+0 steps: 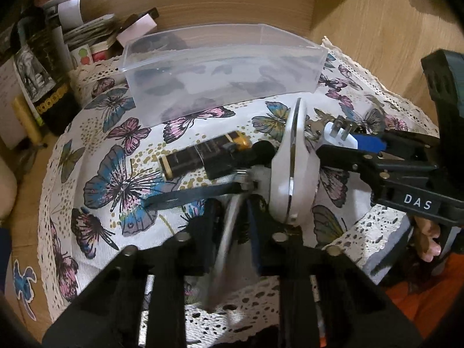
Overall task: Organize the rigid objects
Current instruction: 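Grasp the silver metal cylinder with the left tool while the right tool grasps the white plug adapter, then carry the cylinder into the clear box and open the left tool while the right tool drops the plug in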
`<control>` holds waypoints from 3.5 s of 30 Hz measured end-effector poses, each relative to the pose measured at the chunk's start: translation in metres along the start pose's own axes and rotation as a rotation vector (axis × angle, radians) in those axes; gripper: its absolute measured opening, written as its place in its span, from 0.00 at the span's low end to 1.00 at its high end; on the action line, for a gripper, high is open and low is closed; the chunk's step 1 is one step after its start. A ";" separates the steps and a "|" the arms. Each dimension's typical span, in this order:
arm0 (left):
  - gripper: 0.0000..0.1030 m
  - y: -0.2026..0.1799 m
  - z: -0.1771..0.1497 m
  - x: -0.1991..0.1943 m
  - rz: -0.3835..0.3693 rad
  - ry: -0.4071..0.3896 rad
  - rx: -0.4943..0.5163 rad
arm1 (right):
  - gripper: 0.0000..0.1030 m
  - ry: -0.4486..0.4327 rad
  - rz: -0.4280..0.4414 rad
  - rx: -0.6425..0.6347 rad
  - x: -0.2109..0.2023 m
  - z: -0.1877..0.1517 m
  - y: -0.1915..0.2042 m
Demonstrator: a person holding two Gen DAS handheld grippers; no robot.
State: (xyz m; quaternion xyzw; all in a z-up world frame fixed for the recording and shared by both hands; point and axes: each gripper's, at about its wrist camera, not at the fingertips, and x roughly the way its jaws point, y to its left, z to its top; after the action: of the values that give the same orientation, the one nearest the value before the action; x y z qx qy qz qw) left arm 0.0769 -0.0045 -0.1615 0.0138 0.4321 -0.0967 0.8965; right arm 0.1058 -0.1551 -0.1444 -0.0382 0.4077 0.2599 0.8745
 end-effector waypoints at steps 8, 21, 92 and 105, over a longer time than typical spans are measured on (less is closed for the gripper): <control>0.14 0.008 -0.005 -0.013 0.008 -0.016 -0.050 | 0.34 -0.037 -0.004 -0.005 -0.010 0.002 0.000; 0.14 0.022 0.011 -0.057 0.028 -0.185 -0.149 | 0.33 -0.131 -0.014 -0.014 -0.034 0.012 0.007; 0.14 0.068 0.172 0.052 0.061 -0.095 -0.154 | 0.33 -0.074 -0.067 0.002 0.055 0.129 -0.044; 0.58 0.067 0.170 0.041 0.082 -0.122 -0.178 | 0.57 -0.122 -0.071 -0.005 0.042 0.130 -0.041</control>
State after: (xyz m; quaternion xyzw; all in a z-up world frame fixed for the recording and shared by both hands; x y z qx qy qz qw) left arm 0.2458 0.0365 -0.0908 -0.0543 0.3829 -0.0218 0.9219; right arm 0.2378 -0.1370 -0.0946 -0.0390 0.3516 0.2316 0.9062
